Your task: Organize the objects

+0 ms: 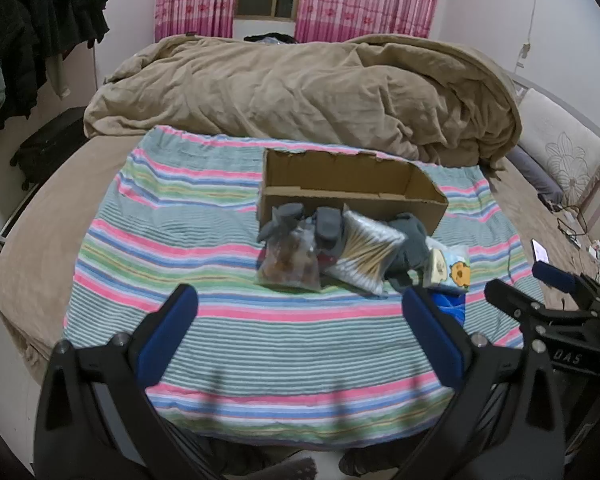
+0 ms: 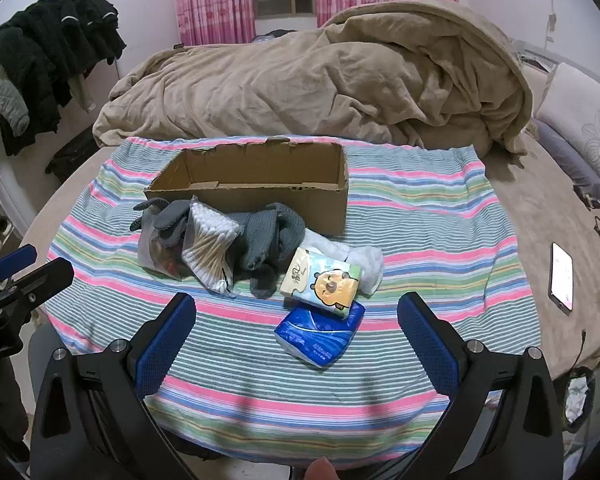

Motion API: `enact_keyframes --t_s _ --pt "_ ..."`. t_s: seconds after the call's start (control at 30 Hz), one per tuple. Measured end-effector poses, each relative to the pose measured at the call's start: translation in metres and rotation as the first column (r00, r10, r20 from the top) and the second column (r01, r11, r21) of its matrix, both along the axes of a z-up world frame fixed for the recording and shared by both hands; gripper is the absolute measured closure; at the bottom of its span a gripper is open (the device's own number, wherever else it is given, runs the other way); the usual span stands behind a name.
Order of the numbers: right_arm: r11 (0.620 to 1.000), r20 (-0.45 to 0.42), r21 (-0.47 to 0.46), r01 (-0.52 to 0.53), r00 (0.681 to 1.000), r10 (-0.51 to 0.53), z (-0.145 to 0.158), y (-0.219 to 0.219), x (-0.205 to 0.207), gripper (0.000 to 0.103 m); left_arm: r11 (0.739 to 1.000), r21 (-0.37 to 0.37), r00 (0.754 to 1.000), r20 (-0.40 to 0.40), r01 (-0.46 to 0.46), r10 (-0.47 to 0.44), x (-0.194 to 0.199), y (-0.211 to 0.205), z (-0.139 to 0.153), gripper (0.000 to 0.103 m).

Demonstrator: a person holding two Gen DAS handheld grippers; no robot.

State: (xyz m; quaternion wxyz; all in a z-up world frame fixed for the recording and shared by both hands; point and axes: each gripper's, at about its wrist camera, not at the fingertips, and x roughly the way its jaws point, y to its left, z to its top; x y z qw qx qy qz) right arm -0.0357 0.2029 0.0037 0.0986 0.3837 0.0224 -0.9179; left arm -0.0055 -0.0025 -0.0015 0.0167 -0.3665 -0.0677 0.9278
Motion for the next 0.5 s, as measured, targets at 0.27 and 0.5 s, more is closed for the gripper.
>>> enact_keyframes --t_s 0.27,0.5 --pt "1.0 0.003 -0.003 0.0 1.0 0.0 -0.0027 -0.0014 -0.0007 0.001 1.0 0.001 1.0 0.003 0.003 -0.003 -0.0005 0.0013 -0.0004 0.0" --pt "1.0 0.005 -0.006 0.0 1.0 0.0 -0.0017 0.0002 -0.0012 0.001 1.0 0.001 1.0 0.004 0.004 -0.004 -0.0003 0.0008 -0.0002 0.0"
